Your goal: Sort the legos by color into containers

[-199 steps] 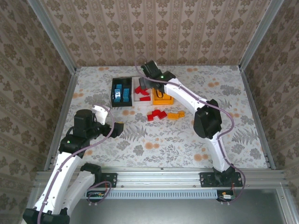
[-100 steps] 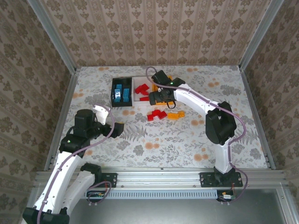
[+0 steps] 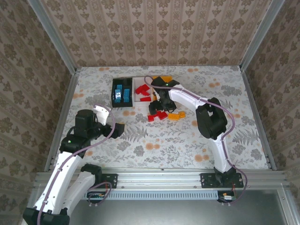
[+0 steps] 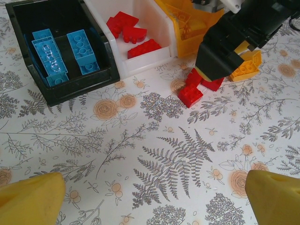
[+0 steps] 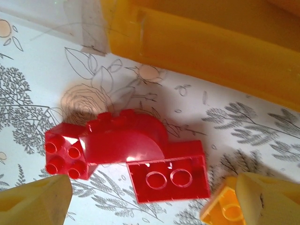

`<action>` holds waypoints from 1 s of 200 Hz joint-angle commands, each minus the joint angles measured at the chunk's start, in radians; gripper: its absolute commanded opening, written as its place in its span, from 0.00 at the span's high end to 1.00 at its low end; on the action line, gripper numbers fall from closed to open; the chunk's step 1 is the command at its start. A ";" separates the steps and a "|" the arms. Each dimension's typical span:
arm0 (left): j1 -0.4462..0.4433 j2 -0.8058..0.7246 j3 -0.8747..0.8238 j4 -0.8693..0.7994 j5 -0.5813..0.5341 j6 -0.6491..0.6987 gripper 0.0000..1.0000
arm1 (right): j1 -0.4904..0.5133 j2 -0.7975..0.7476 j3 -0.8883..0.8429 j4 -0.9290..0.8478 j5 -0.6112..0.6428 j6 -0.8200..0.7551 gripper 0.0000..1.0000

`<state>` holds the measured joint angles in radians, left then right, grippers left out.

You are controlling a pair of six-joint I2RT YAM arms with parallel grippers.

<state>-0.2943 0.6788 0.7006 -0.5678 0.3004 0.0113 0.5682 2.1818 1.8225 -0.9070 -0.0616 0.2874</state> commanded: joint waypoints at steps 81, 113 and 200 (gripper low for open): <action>-0.005 -0.005 0.016 0.005 0.022 0.001 0.00 | 0.009 0.163 0.208 -0.106 -0.036 -0.028 0.16; -0.005 -0.005 0.016 0.006 0.022 0.001 0.00 | 0.010 0.181 0.208 -0.102 -0.038 -0.027 0.19; -0.006 -0.007 0.015 0.006 0.024 0.001 0.00 | 0.013 0.207 0.216 -0.112 -0.015 -0.008 0.36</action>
<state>-0.2943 0.6788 0.7006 -0.5678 0.3042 0.0113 0.5728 2.3520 2.0182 -0.9699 -0.0860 0.2665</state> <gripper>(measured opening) 0.997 0.663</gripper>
